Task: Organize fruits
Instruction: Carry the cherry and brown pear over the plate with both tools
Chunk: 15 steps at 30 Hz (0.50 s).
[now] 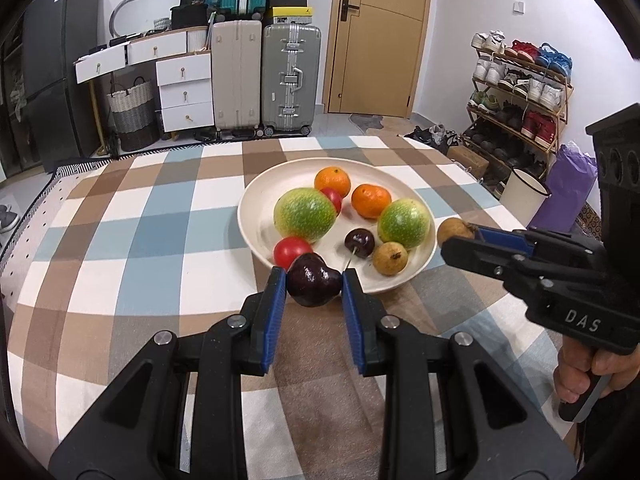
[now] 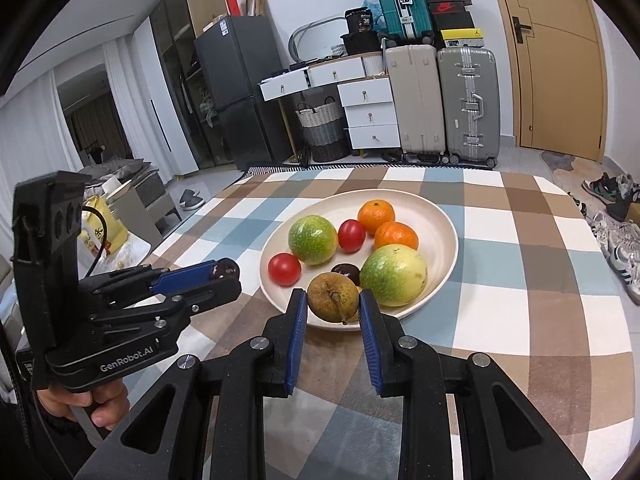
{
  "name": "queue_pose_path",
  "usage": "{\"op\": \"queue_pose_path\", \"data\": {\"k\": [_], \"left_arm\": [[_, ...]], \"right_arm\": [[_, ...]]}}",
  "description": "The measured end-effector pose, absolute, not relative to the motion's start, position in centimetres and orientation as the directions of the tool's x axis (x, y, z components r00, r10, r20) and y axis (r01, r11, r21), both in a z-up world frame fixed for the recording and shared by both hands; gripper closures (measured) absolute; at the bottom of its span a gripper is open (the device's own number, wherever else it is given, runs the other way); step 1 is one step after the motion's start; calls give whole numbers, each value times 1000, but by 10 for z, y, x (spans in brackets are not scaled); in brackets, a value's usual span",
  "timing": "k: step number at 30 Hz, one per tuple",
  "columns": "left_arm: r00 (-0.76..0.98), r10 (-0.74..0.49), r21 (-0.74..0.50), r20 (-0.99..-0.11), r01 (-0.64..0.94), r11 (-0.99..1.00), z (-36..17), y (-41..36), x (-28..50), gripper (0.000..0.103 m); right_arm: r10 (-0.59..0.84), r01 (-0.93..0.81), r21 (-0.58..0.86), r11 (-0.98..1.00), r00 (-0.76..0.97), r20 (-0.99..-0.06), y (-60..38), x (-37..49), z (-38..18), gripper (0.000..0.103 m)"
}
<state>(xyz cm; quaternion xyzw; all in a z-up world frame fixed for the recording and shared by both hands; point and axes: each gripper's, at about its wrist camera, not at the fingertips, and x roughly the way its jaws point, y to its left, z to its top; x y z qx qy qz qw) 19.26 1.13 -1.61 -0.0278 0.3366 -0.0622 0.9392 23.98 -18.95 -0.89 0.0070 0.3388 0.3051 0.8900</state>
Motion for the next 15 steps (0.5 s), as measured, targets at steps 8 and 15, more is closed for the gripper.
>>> {"op": "queue_pose_path", "data": {"k": [8,15], "left_arm": [[784,-132,-86,-606,101,991,-1,6,195,77],[800,-109,-59,-590,92,994,9,4,202,77]], "right_arm": [[542,-519,225,825,613,-574,-198,243,6,76],[544,-517,227,825,620,-565,-196,252,17,76]]}}
